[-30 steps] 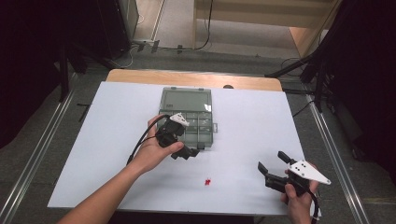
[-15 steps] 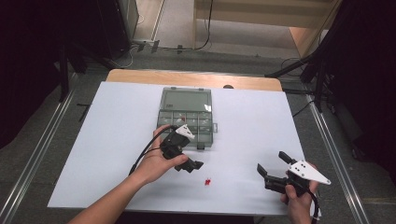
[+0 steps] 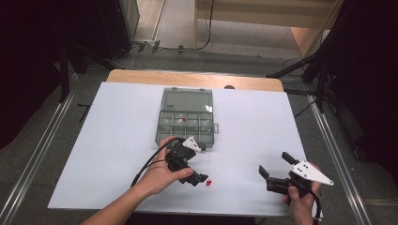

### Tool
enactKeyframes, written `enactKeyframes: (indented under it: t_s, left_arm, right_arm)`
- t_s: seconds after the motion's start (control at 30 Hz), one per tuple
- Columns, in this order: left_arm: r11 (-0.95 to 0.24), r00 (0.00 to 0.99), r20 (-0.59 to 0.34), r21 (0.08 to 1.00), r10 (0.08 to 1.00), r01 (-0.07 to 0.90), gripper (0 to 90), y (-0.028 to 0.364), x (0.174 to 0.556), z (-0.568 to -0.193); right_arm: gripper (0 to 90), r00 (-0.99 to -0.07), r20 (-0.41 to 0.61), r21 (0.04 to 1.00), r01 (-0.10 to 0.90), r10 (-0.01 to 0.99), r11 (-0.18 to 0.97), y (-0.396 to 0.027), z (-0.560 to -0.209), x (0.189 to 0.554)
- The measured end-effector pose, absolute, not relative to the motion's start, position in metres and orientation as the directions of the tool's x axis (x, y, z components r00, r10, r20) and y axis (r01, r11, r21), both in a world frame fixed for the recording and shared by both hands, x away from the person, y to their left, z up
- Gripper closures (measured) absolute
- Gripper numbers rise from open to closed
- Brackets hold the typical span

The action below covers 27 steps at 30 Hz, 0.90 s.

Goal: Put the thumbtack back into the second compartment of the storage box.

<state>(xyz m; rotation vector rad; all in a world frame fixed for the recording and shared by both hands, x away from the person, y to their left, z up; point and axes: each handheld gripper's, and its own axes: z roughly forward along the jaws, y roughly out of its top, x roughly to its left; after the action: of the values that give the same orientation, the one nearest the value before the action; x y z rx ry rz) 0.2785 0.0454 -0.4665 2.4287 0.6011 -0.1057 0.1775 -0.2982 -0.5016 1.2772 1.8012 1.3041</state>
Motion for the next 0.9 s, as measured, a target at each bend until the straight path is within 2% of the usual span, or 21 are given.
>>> enactKeyframes:
  t_s: [0.1, 0.17, 0.27, 0.37, 0.43, 0.53, 0.67, 0.77, 0.9]
  left_arm:
    - [-0.696, 0.889, -0.228, 0.556, 0.397, 0.454, 0.0, 0.042, 0.274, -0.470]
    - [-0.704, 0.893, -0.222, 0.553, 0.391, 0.445, 4.6, 0.041, 0.270, -0.471]
    - [-0.716, 0.898, -0.202, 0.547, 0.391, 0.435, 6.2, 0.037, 0.264, -0.474]
    - [-0.716, 0.895, -0.181, 0.544, 0.408, 0.437, 14.1, 0.035, 0.260, -0.476]
    - [-0.723, 0.893, -0.177, 0.533, 0.413, 0.440, 14.5, 0.033, 0.259, -0.478]
    - [-0.720, 0.891, -0.162, 0.537, 0.424, 0.440, 22.2, 0.032, 0.256, -0.479]
    - [-0.728, 0.895, -0.137, 0.536, 0.425, 0.428, 43.2, 0.031, 0.253, -0.481]
    - [-0.731, 0.895, -0.141, 0.530, 0.423, 0.430, 51.6, 0.028, 0.250, -0.482]
    - [-0.722, 0.886, -0.228, 0.515, 0.404, 0.462, 64.8, 0.026, 0.251, -0.484]
  right_arm:
    - [0.2, -0.384, 0.080, 0.927, 0.368, 0.920, 0.073, -0.298, -0.502, 0.177]
    - [0.2, -0.386, 0.079, 0.927, 0.368, 0.919, 0.075, -0.298, -0.502, 0.177]
    - [0.3, -0.385, 0.079, 0.927, 0.368, 0.919, 0.074, -0.298, -0.502, 0.177]
    - [0.3, -0.385, 0.080, 0.926, 0.370, 0.919, 0.074, -0.298, -0.502, 0.177]
    - [0.3, -0.386, 0.078, 0.926, 0.369, 0.919, 0.076, -0.298, -0.502, 0.177]
    - [0.2, -0.386, 0.079, 0.926, 0.370, 0.919, 0.075, -0.298, -0.502, 0.177]
    - [0.2, -0.382, 0.081, 0.927, 0.369, 0.921, 0.071, -0.298, -0.502, 0.178]
    - [0.3, -0.379, 0.084, 0.927, 0.370, 0.922, 0.067, -0.298, -0.502, 0.178]
    - [0.3, -0.378, 0.083, 0.926, 0.371, 0.922, 0.069, -0.298, -0.502, 0.177]
